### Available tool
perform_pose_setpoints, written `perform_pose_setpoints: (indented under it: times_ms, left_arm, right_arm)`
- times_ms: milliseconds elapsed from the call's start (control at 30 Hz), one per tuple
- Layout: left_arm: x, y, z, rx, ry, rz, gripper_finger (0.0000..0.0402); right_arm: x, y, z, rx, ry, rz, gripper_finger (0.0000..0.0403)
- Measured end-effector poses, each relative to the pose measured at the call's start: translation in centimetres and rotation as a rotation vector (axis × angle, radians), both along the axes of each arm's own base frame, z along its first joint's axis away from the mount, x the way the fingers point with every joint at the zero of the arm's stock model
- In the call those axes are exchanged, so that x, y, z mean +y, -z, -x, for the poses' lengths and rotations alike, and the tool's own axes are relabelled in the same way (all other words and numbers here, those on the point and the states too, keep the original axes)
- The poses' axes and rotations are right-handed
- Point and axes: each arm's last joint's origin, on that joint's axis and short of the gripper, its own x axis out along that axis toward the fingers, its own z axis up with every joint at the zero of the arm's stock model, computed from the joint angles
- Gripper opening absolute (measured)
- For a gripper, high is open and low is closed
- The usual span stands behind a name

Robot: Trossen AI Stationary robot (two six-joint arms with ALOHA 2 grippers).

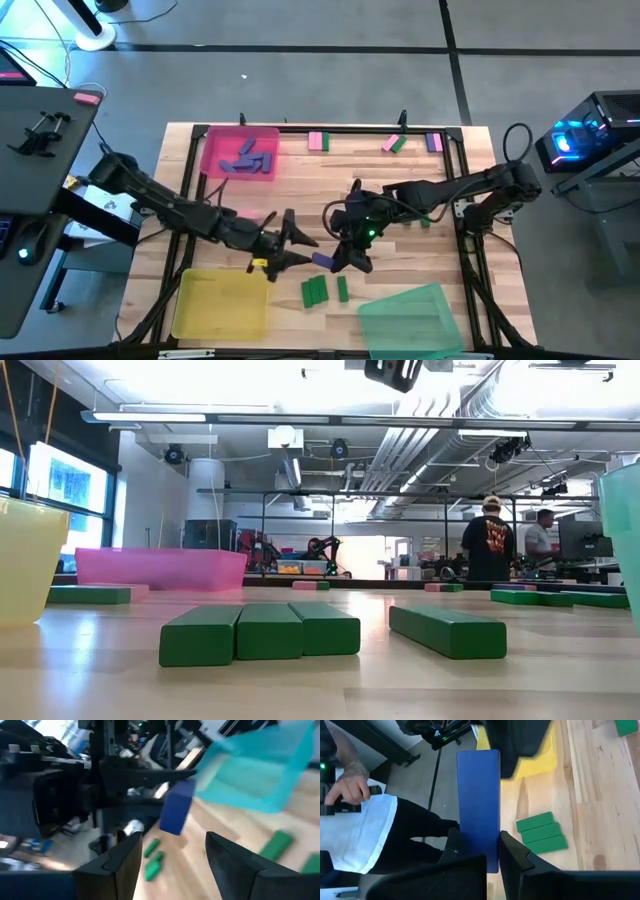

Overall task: Sort blocks
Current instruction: Put the violet block into the pink bin

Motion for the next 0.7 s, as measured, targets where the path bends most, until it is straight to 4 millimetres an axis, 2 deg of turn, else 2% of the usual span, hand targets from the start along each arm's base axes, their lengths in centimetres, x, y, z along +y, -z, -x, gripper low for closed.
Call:
perform_pose_setpoints:
  times_ms: [167,433,700]
  left_arm:
    - [-0.5,0.2,-0.9,-0.077,0.017,-0.021,0.0205]
    - [-1.4,0.3,-0.6,-0.074,0.087,-0.054,0.0205]
    - [-1.6,1.1,-1.6,-0.102,0.086,-0.057,0.0204]
  right_arm:
    - [0.0,0.0,0.0,0.009,0.003,-0.021,0.0001]
    - [0.1,-0.1,0.0,0.029,-0.012,-0.069,0.0000]
    - [0.4,0.7,-0.5,0.091,-0.028,-0.147,0.0000]
